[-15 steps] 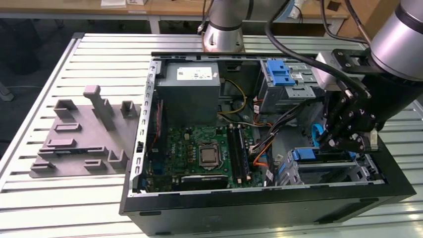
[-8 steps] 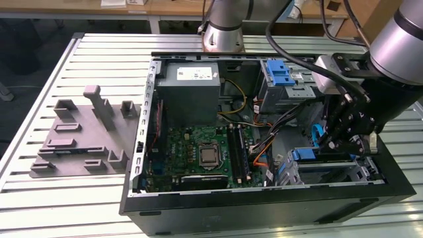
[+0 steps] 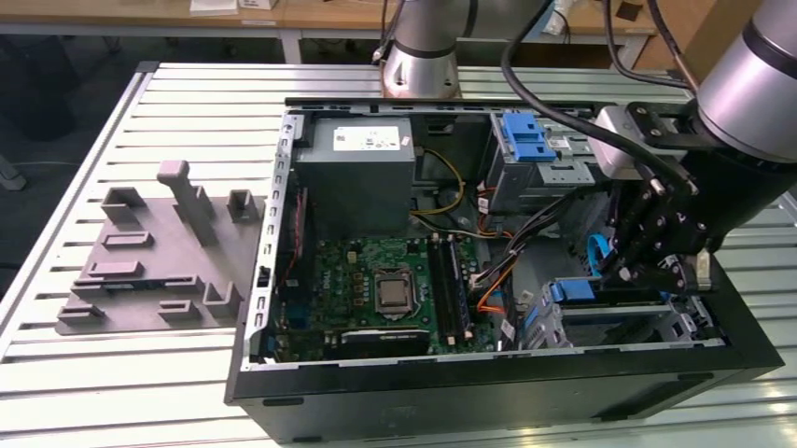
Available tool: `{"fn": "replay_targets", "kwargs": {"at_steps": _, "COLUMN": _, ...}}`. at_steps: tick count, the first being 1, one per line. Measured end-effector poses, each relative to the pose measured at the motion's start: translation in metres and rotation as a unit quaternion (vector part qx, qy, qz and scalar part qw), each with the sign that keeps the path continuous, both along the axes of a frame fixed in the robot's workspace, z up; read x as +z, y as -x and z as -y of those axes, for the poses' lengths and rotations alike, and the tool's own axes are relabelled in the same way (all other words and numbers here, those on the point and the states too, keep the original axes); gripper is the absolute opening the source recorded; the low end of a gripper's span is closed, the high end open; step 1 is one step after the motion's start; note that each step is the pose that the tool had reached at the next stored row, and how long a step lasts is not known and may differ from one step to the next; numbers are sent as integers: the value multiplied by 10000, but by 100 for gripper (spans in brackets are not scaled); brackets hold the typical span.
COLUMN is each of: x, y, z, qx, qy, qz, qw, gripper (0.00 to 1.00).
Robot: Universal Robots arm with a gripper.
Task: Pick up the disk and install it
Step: 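Insert the second disk wire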
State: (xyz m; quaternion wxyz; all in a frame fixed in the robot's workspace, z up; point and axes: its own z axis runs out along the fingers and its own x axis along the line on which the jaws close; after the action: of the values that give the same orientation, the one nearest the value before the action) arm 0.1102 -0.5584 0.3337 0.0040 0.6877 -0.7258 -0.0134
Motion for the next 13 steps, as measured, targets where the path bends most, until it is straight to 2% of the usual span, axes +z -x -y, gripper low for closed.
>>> {"fn": "replay_targets", "kwargs": {"at_steps": 13, "x": -16, "y": -2, "z": 1, "qx": 0, "qy": -1, "qz": 0, "qw": 10000, "gripper": 16}}
